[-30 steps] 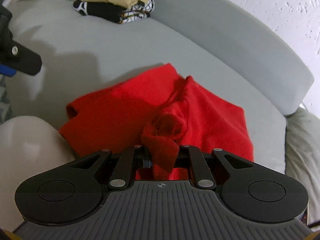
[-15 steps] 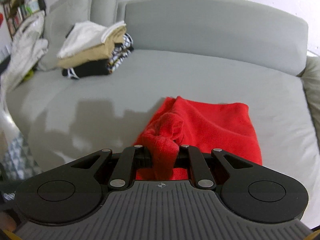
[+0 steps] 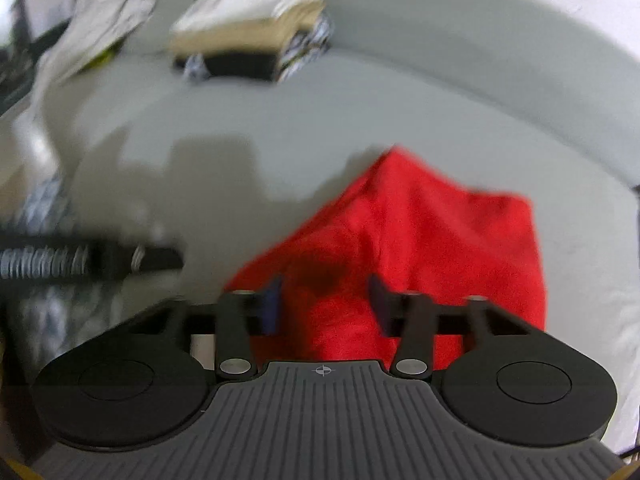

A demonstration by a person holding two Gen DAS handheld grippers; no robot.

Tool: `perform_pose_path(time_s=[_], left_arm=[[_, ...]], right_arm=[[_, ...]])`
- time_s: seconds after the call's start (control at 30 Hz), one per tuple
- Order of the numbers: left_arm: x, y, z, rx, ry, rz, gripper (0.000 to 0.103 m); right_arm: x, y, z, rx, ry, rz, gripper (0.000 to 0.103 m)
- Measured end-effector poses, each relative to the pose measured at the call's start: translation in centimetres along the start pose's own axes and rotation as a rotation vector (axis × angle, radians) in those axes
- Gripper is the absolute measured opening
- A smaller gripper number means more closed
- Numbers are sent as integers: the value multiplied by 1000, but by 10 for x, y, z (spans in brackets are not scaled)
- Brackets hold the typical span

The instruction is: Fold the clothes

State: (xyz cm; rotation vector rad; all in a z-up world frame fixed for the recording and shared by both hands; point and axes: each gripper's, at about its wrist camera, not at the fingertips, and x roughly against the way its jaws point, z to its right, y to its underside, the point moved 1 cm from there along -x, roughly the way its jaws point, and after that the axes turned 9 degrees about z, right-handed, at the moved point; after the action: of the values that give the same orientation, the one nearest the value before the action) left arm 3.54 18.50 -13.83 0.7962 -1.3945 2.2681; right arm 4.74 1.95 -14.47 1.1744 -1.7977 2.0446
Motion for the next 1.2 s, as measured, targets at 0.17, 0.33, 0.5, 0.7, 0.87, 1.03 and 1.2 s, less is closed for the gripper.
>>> perform_pose_path(time_s=[0.17,0.33,0.5,0.7,0.87,1.03,1.2], left_arm=[[3,-3,15,-31,85,11,38],[6,-2,76,-213,293,61,3],[-44,22,109,-461,163,-143,1],[-50,22,89,-473,91,-185,7],[-28,3,95,-405,180,-91,9],[-54,-9,121,-368,318,-136,9],[-121,-6,109,-318,282,-252,7]], right_arm=[[56,3,45,-179,-31,80,58],[91,17,109,-285,146,171,16],[71,33,125,-247,45,121,9],[45,66,123,-67,91,-53,27],[65,47,165,-270,41,26,27],[36,18,204,-566,-146,76,27],[-49,19,225,-802,-521,-107,27]])
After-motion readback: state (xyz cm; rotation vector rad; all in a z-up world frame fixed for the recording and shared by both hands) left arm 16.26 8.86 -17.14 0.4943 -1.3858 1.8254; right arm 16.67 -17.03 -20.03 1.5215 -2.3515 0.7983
